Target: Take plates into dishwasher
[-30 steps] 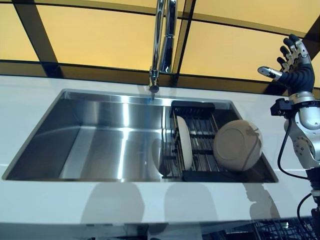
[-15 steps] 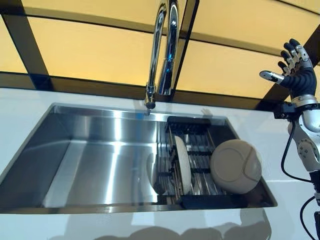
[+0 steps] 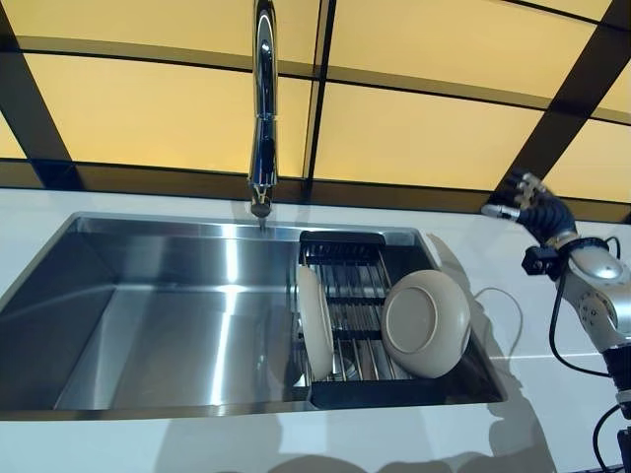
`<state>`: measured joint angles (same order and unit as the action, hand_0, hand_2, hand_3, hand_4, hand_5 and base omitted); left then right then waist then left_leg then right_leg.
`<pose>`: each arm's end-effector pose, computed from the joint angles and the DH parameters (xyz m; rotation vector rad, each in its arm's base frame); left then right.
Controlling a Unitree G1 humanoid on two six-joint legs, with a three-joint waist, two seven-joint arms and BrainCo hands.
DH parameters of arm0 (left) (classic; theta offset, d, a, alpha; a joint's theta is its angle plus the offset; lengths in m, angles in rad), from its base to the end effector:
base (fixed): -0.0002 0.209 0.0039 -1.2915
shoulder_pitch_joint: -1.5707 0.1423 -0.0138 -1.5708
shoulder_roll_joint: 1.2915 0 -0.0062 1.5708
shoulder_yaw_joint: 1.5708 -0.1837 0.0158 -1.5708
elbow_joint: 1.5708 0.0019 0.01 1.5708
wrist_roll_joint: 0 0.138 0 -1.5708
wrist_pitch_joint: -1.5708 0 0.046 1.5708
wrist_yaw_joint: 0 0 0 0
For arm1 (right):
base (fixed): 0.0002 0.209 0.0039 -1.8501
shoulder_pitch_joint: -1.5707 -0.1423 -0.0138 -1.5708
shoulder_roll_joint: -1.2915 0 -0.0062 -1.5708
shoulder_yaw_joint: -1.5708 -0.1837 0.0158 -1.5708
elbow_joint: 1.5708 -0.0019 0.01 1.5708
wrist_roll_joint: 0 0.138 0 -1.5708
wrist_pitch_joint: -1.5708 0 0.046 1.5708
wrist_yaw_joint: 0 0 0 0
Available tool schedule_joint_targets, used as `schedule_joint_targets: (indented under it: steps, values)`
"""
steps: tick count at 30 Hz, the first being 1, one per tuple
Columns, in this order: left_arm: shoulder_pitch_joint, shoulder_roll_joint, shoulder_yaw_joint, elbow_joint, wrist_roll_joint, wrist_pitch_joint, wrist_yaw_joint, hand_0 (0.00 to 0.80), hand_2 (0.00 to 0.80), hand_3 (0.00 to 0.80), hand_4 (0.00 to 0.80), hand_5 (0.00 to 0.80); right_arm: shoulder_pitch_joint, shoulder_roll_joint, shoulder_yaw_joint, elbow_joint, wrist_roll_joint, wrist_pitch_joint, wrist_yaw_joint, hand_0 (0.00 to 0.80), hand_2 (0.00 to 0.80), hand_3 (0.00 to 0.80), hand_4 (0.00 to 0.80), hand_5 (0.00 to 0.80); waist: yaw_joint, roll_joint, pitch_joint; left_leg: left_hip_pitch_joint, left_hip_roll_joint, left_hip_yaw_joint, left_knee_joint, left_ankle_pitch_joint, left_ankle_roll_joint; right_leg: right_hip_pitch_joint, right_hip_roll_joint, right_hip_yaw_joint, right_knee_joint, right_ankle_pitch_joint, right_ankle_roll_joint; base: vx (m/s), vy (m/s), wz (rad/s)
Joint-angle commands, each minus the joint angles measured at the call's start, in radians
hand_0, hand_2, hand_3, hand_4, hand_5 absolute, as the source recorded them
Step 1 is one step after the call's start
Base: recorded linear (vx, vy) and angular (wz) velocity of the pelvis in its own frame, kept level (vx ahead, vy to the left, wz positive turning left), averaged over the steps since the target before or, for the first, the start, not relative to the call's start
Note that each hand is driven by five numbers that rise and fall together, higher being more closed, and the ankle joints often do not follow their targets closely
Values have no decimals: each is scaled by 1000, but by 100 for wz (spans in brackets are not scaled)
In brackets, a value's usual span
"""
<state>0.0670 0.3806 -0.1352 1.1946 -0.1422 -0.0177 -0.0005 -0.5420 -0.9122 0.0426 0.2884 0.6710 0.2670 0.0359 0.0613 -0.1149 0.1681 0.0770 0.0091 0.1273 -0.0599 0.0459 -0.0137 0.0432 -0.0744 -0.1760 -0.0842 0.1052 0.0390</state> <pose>0.0534 0.2730 -0.1023 0.2880 1.2367 0.1988 0.2773 -0.3021 0.1959 -0.1950 -0.0322 -0.0775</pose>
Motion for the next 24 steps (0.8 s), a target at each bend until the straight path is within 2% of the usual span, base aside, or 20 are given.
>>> schedule_joint_targets:
  steps: [1, 6, 9, 15, 21, 24]
  values:
    - [-90, -2, -11, -4, 7, -62, -2, 0, 0, 0, 0, 0, -51, -28, 18, -16, 67, -9, 36, 0, 0, 0, 0, 0, -3, 4, -22, -16, 5, -62, 3, -27, -18, 26, -9, -11, 67, -73, 46, -23, -33, 5]
    - [-89, -6, -9, -12, 6, -58, 2, 0, 0, 0, 0, 0, 0, 0, 8, -30, 110, 54, 73, 0, 0, 0, 0, 0, -12, 7, -20, -14, 6, -60, 5, -29, -20, 31, -9, -11, 67, -79, 43, -8, -8, 3]
    - [-89, -11, -11, -8, 6, -65, 6, 0, 0, 0, 0, 0, 49, 26, 3, -38, 90, 57, 82, 0, 0, 0, 0, 0, -19, 7, -15, -11, 7, -57, 7, -32, -18, 33, -9, -8, 72, -82, 42, 0, 0, 0]
    - [-89, -4, -11, -5, 5, -69, 6, 0, 0, 0, 0, 0, 99, 23, -22, -49, 87, 56, 85, 0, 0, 0, 0, 0, -28, 3, -9, -4, 8, -51, 6, -36, -17, 37, -8, -6, 74, -84, 44, 0, 0, 0]
    - [-79, -1, -10, -6, -5, -81, 5, 0, 0, 0, 0, 0, 151, 18, -43, -65, 114, 118, 125, 0, 0, 0, 0, 0, -35, 2, -5, 0, 5, -48, 0, -36, -14, 40, -7, -3, 71, -85, 45, 0, 0, 0]
    - [-76, 2, -9, -2, -7, -88, 6, 0, 0, 0, 0, 0, 183, 16, -56, -71, 109, 105, 142, 0, 0, 0, 0, 0, -39, 0, -3, 1, 5, -45, -5, -36, -12, 39, -7, -2, 72, -86, 46, 0, 0, 0]
